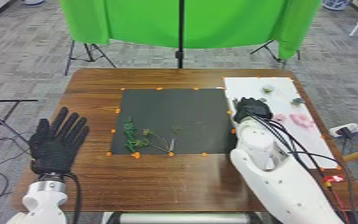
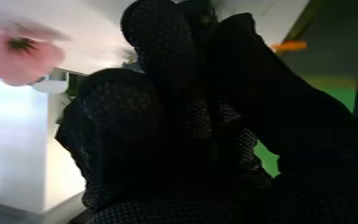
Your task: Arrange flowers
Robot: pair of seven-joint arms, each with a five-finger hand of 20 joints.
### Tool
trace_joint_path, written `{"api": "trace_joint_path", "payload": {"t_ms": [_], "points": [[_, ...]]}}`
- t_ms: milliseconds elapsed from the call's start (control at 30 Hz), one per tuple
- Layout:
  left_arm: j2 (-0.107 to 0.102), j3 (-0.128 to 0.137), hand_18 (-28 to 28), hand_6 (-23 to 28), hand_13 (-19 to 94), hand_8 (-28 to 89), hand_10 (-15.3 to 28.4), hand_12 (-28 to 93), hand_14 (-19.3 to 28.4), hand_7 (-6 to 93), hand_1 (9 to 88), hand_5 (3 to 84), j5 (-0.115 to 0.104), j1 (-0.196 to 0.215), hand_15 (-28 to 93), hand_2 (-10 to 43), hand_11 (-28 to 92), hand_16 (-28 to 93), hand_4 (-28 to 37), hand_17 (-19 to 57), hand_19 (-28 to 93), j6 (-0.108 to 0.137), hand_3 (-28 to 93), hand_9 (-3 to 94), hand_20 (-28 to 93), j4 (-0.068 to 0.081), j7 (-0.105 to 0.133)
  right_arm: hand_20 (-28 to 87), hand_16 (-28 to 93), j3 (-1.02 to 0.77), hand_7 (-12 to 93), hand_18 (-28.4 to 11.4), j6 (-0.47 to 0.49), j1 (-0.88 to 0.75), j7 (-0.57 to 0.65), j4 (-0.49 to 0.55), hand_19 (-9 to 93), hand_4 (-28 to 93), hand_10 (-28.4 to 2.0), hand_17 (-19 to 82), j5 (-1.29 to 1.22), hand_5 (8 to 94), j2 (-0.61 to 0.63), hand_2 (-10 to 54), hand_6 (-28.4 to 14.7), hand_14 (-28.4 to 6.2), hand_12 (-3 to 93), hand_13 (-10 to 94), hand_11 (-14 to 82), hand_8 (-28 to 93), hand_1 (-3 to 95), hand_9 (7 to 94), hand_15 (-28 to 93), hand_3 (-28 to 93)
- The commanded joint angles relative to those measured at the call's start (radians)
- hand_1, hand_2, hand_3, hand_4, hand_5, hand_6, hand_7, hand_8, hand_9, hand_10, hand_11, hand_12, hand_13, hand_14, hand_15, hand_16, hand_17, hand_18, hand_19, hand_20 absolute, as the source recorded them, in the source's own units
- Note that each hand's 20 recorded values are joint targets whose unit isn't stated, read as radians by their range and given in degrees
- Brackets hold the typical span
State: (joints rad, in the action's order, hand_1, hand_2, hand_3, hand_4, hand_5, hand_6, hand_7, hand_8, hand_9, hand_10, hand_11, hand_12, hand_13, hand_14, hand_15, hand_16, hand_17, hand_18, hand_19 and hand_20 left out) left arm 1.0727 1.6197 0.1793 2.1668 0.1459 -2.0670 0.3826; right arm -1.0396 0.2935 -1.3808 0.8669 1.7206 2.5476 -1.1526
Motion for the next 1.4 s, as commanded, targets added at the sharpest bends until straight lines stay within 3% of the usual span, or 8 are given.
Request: {"api": "trace_joint_path", "payload": {"t_ms": [33, 300, 633, 767, 967, 1133, 1400], "points": [[0.006, 0.001, 12.3, 9.0, 19, -9, 15.2, 8, 15.2, 7.6, 25.9, 34.6, -0.007, 0.020, 18, 7.3, 11, -4, -28.3, -8.7, 24, -0.009, 76, 28.0, 7, 0.000, -0.002, 74, 41, -0.065, 25, -28.4, -0.180, -0.102, 0.019, 0.203, 93, -13, -10.6, 47, -0.037, 84.0, 0.046, -9.5, -2.7, -10.2, 42.8, 80, 14.6, 29, 50.1, 93.6, 61, 85], [0.007, -0.005, 12.3, 8.9, 19, -9, 15.0, 8, 15.1, 7.8, 25.6, 34.6, -0.005, 0.009, 18, 7.7, 11, -4, -28.3, -8.7, 25, -0.011, 76, 28.2, 7, 0.002, -0.010, 75, 40, -0.047, 32, -28.4, -0.190, -0.165, 0.006, 0.289, 93, -11, -10.3, 48, -0.040, 81.5, 0.007, -9.5, -2.7, -10.4, 43.8, 80, 15.4, 25, 48.1, 93.5, 63, 86], [0.002, -0.012, 12.2, 8.7, 20, -9, 14.7, 7, 14.9, 8.0, 25.2, 34.6, -0.007, -0.001, 18, 8.4, 11, -4, -28.3, -8.5, 24, -0.008, 76, 28.3, 7, 0.005, -0.019, 75, 41, 0.050, 35, -28.4, -0.114, -0.219, -0.033, 0.289, 93, -8, -11.4, 48, 0.006, 81.7, -0.072, -9.5, -2.8, -10.7, 43.4, 80, 16.9, 24, 46.2, 93.7, 63, 88], [0.000, -0.006, 12.2, 8.6, 20, -9, 14.5, 7, 14.8, 8.1, 25.1, 34.6, -0.007, 0.005, 18, 8.6, 11, -4, -28.3, -8.4, 24, -0.005, 76, 28.4, 7, 0.002, -0.017, 75, 41, 0.072, 35, -28.4, -0.112, -0.237, -0.074, 0.295, 93, -7, -11.7, 48, 0.061, 81.9, -0.059, -9.5, -2.9, -10.7, 43.2, 80, 17.4, 24, 45.5, 93.7, 63, 88], [0.000, -0.004, 12.2, 8.4, 20, -10, 14.3, 7, 14.5, 8.0, 25.1, 34.5, -0.011, 0.010, 18, 8.6, 11, -4, -28.3, -8.3, 24, -0.003, 76, 28.4, 7, 0.002, -0.015, 75, 41, 0.081, 38, -28.4, -0.032, -0.259, -0.091, 0.315, 93, -5, -12.5, 46, 0.078, 80.0, -0.057, -9.5, -2.8, -12.2, 46.2, 78, 17.1, 23, 44.9, 93.2, 66, 88], [-0.001, -0.004, 12.1, 8.3, 20, -10, 14.2, 7, 14.5, 8.0, 25.0, 34.4, -0.010, 0.006, 18, 8.8, 11, -4, -28.3, -8.2, 25, -0.004, 76, 28.4, 7, 0.004, -0.015, 76, 37, 0.076, 46, -28.4, 0.013, -0.275, -0.098, 0.331, 93, -10, -14.0, 44, 0.059, 74.6, -0.059, -9.5, -2.8, -14.9, 47.0, 73, 21.8, 19, 45.0, 88.5, 73, 84], [-0.001, -0.006, 12.1, 8.4, 20, -10, 14.3, 8, 14.4, 8.1, 24.9, 34.6, -0.024, 0.006, 18, 8.6, 11, -4, -28.3, -8.1, 25, 0.013, 76, 28.7, 7, 0.003, -0.011, 76, 32, 0.066, 51, -28.4, 0.020, -0.272, -0.089, 0.320, 93, -27, -18.9, 43, 0.040, 66.8, -0.072, -9.5, -4.9, -16.4, 28.7, 69, 42.8, 15, 39.6, 77.8, 77, 81]]}}
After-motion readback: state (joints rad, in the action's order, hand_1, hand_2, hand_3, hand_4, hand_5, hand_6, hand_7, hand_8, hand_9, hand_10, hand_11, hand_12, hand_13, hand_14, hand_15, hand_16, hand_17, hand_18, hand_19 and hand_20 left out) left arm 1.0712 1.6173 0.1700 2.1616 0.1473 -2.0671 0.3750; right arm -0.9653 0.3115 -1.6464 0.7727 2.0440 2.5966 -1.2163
